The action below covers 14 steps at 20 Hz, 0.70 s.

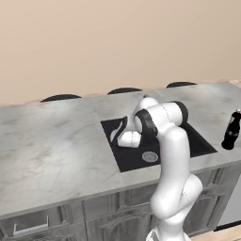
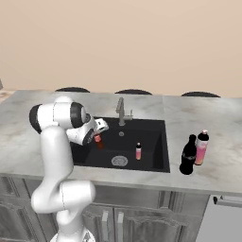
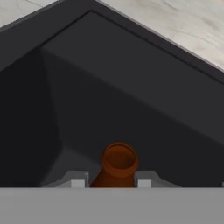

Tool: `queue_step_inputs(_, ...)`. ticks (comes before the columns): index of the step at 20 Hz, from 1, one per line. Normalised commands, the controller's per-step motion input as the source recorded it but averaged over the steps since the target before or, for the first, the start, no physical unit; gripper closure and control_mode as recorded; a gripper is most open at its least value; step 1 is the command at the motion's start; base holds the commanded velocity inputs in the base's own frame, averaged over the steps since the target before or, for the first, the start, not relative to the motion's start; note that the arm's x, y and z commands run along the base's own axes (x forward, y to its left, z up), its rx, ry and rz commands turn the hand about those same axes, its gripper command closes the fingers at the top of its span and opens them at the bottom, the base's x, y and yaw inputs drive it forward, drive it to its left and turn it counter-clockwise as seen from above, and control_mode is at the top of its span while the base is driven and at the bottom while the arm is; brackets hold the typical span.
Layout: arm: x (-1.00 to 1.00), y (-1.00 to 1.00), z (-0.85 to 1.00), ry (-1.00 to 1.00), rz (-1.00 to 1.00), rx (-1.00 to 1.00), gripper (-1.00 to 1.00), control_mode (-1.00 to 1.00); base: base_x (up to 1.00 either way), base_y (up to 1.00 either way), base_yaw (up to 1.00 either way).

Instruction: Place the large bottle from the dining counter next to the other large bottle outside the sink, and place the small bottle from the dining counter next to the other small bottle inside the sink.

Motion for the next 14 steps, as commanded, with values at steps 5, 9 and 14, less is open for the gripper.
queue_step_inputs(5, -0.01, -0.17, -0.40, 0.00, 0.05, 0.07, 1.00, -1.00, 0.00, 0.00, 0.00)
queue_step_inputs(9, -0.02, -0.18, -0.46, 0.00, 0.06, 0.04, 1.00, -1.00, 0.00, 0.00, 0.00)
queue_step_inputs(14, -0.07, -0.19, -0.43, 0.00, 0.06, 0.00, 1.00, -1.00, 0.00, 0.00, 0.00)
